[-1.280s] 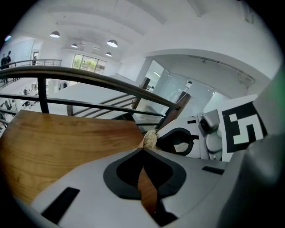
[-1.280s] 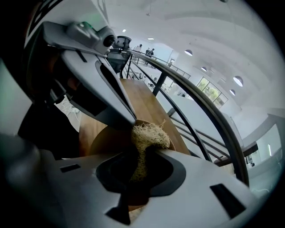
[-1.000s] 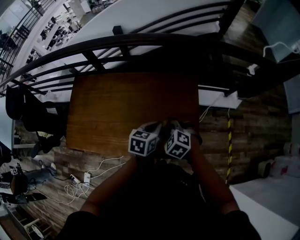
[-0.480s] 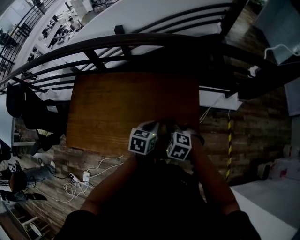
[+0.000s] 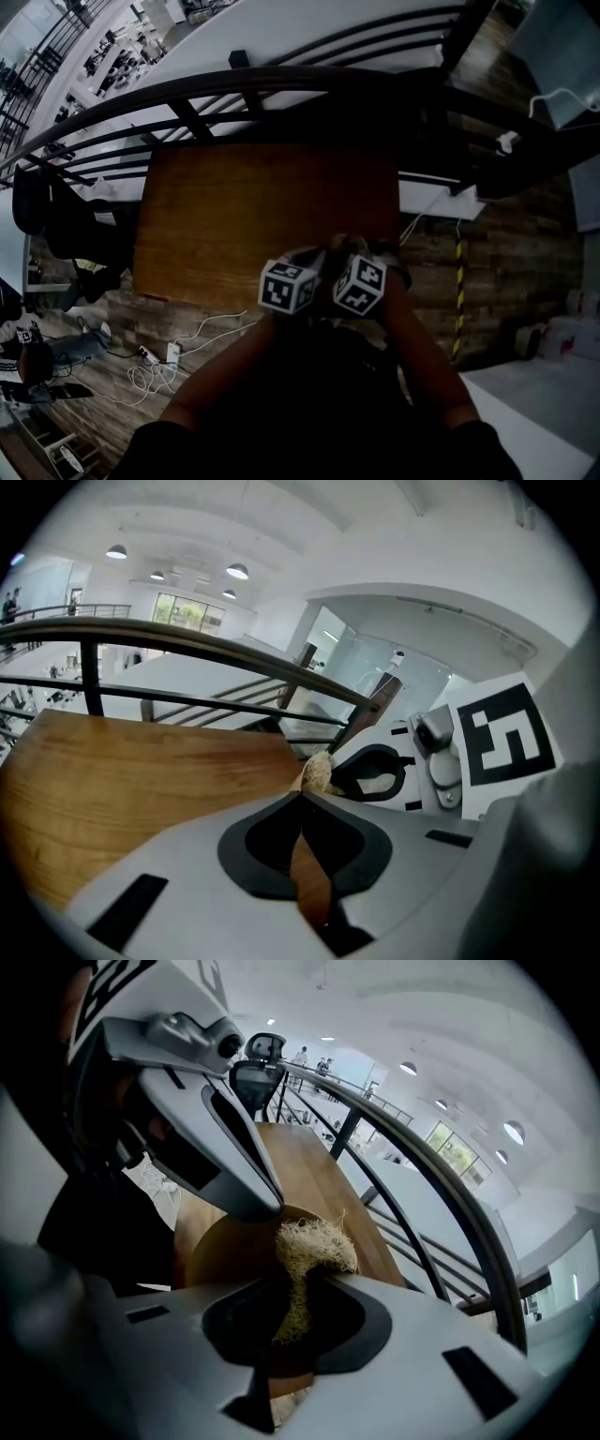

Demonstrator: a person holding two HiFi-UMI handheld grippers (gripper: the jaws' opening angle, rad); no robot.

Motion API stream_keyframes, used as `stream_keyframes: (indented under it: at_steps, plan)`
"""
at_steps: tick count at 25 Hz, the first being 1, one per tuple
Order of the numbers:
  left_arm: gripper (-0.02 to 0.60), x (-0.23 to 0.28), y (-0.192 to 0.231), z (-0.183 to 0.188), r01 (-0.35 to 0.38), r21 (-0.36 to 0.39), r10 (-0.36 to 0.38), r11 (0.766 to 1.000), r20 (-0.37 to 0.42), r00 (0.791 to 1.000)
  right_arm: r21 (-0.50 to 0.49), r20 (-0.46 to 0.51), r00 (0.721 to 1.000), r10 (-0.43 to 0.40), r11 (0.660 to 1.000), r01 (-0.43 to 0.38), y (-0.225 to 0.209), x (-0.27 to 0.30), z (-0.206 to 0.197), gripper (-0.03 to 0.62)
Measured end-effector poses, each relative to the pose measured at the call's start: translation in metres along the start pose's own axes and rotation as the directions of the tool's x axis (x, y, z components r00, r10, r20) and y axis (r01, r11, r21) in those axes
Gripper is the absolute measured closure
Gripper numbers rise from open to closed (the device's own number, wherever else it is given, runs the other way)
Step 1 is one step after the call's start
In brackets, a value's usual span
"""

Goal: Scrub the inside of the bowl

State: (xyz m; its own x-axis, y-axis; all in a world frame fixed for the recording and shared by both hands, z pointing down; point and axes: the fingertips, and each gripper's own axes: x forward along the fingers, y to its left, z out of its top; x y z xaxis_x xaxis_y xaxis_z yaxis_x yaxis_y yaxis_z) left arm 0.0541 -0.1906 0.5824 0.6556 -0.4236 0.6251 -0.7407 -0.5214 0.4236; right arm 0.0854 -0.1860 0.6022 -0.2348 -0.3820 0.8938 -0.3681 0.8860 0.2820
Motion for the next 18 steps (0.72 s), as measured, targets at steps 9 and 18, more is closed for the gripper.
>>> stream_keyframes:
  at_steps: [9,18]
  plan:
    - [0.580,-0.010,0.015,0.016,-0.039,0.022,0.038,0.999,0.039,0.999,-0.067,0.086,0.985,0.150,0.987,-0.145,0.038,0.000,0.027,0.525]
    - [0.581,-0.011,0.030,0.004,-0.086,0.052,0.085,0.995,0.013,0.996,-0.087,0.011,0.985,0.171,0.982,-0.170,0.044,-0.006,0.017,0.525]
